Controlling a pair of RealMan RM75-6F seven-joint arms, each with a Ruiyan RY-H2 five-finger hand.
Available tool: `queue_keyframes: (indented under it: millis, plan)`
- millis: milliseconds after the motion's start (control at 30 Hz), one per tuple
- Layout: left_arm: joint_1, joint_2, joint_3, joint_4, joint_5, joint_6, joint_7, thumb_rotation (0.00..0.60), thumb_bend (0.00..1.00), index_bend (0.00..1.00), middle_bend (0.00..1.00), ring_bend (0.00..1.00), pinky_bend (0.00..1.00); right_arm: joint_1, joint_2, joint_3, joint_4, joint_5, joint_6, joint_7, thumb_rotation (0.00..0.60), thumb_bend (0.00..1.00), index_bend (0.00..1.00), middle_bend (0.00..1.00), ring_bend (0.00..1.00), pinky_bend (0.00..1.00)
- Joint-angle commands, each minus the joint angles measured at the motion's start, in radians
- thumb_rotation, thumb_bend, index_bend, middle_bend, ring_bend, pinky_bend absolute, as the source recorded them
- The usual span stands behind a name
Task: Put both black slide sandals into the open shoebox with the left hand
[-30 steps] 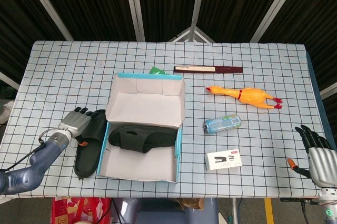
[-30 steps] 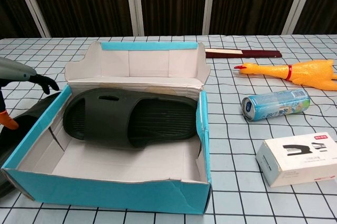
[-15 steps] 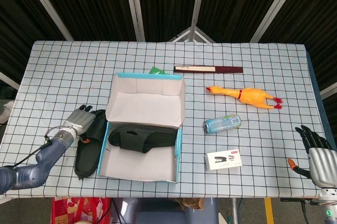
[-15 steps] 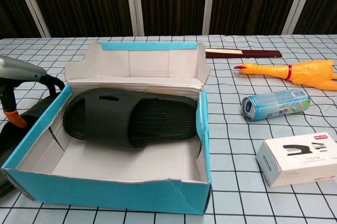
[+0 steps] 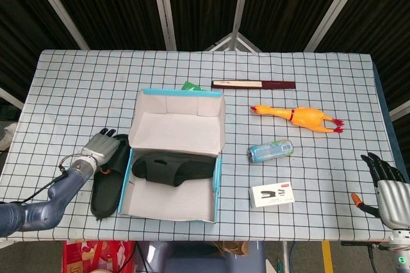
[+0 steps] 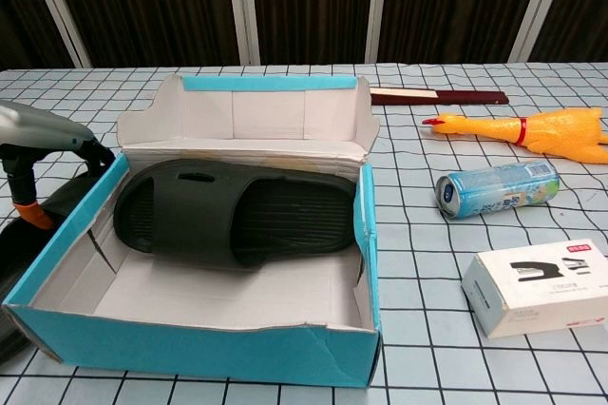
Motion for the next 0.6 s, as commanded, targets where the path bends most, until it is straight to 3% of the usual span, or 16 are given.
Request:
queue_keyframes:
  millis: [33, 400, 600]
  plan:
    - [-0.004, 0.002, 0.007, -0.005, -0.005, 0.008, 0.003, 0.6, 0.34, 0.25, 0.3, 0.0, 0.05, -0.001, 0.001, -0.001, -0.002, 0.0, -0.001, -0.002, 0.6, 0.25, 0.14, 0.12, 0.17, 0.2]
    - [-0.001, 0.009, 0.018, -0.009, 0.022, 0.04, -0.003, 0.6, 0.49, 0.4, 0.44, 0.0, 0.05, 0.001, 0.002, 0.003, -0.008, 0.016, -0.01, -0.007, 0.6, 0.25, 0.14, 0.12, 0.17, 0.2]
    - [0.012, 0.048, 0.013, -0.038, 0.054, 0.065, -0.021, 0.6, 0.51, 0.46, 0.49, 0.0, 0.05, 0.001, 0.002, 0.003, -0.007, 0.019, -0.012, -0.005, 0.6, 0.25, 0.14, 0.12, 0.17, 0.2]
